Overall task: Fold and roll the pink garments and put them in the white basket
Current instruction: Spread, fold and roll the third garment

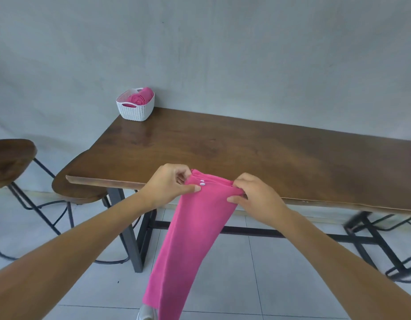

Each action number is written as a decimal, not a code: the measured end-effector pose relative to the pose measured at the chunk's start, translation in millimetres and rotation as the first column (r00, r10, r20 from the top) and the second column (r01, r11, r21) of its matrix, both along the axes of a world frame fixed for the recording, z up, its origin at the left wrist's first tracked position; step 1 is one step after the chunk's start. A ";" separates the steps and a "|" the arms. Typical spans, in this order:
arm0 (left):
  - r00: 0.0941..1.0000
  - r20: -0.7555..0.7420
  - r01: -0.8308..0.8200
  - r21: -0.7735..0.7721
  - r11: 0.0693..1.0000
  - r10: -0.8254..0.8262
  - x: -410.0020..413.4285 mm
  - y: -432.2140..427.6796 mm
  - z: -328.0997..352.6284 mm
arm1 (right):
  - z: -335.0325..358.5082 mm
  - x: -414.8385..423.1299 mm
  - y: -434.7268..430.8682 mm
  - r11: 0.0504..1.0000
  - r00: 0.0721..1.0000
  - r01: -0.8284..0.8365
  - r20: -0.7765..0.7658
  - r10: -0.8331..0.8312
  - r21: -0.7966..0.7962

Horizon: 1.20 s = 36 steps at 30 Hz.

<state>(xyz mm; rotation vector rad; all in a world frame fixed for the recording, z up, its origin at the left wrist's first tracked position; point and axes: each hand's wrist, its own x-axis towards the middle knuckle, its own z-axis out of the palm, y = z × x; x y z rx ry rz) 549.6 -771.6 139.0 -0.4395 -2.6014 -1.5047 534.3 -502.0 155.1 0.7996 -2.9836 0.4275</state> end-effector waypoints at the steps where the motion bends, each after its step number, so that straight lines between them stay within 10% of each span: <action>1: 1.000 -0.001 0.004 -0.012 1.000 -0.004 1.1 -2.4 0.8 | -0.7 0.6 -0.3 1.000 1.000 -0.006 0.020 0.006 -0.022; 10: 0.999 -0.045 0.006 -0.048 0.999 -0.008 7.2 -20.5 1.4 | 23.5 1.4 -2.6 0.987 0.990 -0.019 -0.137 0.041 0.158; 25: 0.975 -0.190 -0.151 -0.157 0.976 0.120 -13.8 -17.3 -25.9 | 3.1 -22.3 -10.9 0.988 0.987 0.155 -0.044 -0.155 -0.016; 36: 0.927 0.112 -0.364 0.036 0.931 0.359 -76.3 -15.8 -58.1 | -40.9 -74.9 -36.9 0.883 0.941 0.338 0.144 -0.306 -0.327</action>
